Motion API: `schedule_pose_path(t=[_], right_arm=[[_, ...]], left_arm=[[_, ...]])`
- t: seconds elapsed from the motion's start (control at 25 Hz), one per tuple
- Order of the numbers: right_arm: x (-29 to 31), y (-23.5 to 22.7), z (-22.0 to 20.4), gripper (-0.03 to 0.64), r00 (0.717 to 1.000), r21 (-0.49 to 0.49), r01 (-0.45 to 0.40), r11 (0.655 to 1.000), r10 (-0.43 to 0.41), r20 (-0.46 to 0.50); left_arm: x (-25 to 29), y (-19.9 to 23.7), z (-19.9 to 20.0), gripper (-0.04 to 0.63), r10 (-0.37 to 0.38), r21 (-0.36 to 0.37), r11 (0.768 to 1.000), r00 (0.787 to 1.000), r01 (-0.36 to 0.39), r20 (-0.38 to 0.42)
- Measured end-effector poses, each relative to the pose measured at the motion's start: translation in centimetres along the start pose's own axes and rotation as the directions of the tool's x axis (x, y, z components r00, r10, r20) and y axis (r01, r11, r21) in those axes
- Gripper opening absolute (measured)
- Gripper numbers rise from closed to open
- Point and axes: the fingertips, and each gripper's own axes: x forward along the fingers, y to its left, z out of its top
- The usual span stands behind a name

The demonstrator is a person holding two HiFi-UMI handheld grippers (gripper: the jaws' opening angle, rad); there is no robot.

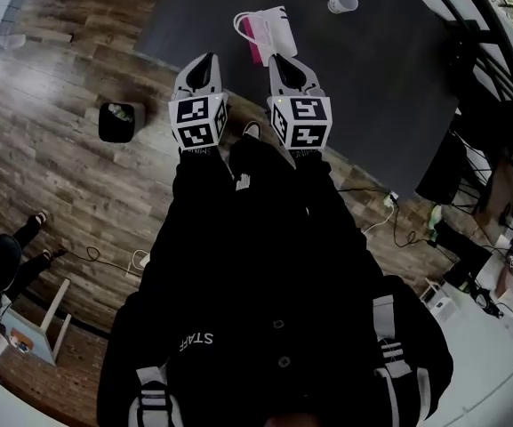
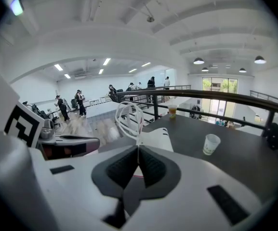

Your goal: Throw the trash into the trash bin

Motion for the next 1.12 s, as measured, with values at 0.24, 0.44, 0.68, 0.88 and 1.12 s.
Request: schedule_pose_path(t=[0.24, 0.44, 0.68, 0.88, 1.12], right_arm=[[3.7, 7.5, 1.4, 0.02, 0.993, -0.065, -0.116, 0.991, 0.115, -0.013], [7.8, 15.4, 1.7, 0.02, 0.972, -0.125, -0.234, 0.964, 0.23, -0.045], [10.9, 23.4, 1.5, 0.02, 0.938, -0.168, -0.346, 0.923, 0.335, -0.09], [13.3, 29.6, 0.8, 0.02, 0.898, -0.208, -0.438, 0.875, 0.415, -0.144], [15.8, 35.8, -0.8, 0.02, 0.85, -0.243, -0.524, 0.816, 0.485, -0.204]], left_arm=[[-3.5, 7.2, 0.0, 0.0, 0.104, -0.054, 0.993, 0.994, -0.103, 0.017], [-6.9, 14.7, -1.0, 0.0, 0.216, -0.118, 0.97, 0.976, -0.212, 0.022], [-10.8, 21.6, -2.4, 0.0, 0.322, -0.188, 0.931, 0.947, -0.313, 0.016], [-13.7, 26.3, -4.0, 0.0, 0.399, -0.246, 0.888, 0.917, -0.387, -0.003], [-16.8, 31.3, -6.7, 0.0, 0.481, -0.317, 0.826, 0.876, -0.466, -0.036]])
